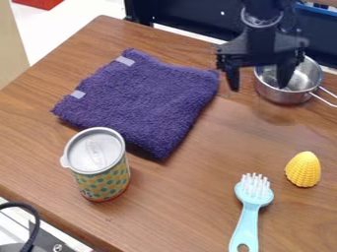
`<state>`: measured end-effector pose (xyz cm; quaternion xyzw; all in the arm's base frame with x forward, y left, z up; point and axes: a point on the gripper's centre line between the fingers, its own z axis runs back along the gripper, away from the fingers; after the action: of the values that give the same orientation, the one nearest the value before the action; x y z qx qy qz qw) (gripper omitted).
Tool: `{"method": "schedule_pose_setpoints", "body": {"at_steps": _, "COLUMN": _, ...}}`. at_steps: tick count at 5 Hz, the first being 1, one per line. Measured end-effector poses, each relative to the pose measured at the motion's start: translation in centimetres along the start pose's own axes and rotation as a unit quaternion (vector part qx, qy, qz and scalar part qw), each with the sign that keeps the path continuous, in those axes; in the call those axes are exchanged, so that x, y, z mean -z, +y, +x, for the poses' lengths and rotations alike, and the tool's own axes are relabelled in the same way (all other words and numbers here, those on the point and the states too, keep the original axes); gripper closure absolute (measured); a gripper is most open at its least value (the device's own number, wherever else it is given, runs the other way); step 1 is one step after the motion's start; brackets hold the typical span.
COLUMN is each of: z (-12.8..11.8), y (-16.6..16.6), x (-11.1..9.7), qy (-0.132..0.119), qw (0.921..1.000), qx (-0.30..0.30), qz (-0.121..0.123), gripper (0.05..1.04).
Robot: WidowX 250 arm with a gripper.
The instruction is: Move the silver pot to the right of the purple cloth
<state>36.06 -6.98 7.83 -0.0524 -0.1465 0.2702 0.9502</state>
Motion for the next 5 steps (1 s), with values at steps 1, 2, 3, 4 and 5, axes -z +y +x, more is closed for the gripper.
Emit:
{"method": "schedule_pose_setpoints", "body": {"at_steps": 1, "z": 0.6, "y": -0.2, "x": 0.2, "qy": -0.004, "qw": 0.9943, "qx": -0.107, "qz": -0.002, "gripper": 0.083}}
{"method": "schedule_pose_setpoints", "body": {"at_steps": 2, "z": 1.3, "y": -0.8, "x": 0.6, "qy": 0.009, "qw": 0.9802, "qx": -0.198, "qz": -0.011, "gripper": 0.083}}
{"method": "schedule_pose_setpoints", "body": {"at_steps": 3, "z": 2.0, "y": -1.3, "x": 1.2, "qy": 0.014, "qw": 0.9598, "qx": -0.280, "qz": 0.008, "gripper": 0.083}}
{"method": "schedule_pose_setpoints", "body": {"at_steps": 4, "z": 2.2, "y": -1.3, "x": 2.8, "qy": 0.019, "qw": 0.9543, "qx": -0.297, "qz": 0.029, "gripper": 0.083}}
{"method": "schedule_pose_setpoints", "body": {"at_steps": 5, "z": 2.0, "y": -1.6, "x": 3.8, "qy": 0.031, "qw": 0.9477, "qx": -0.313, "qz": 0.055, "gripper": 0.083}}
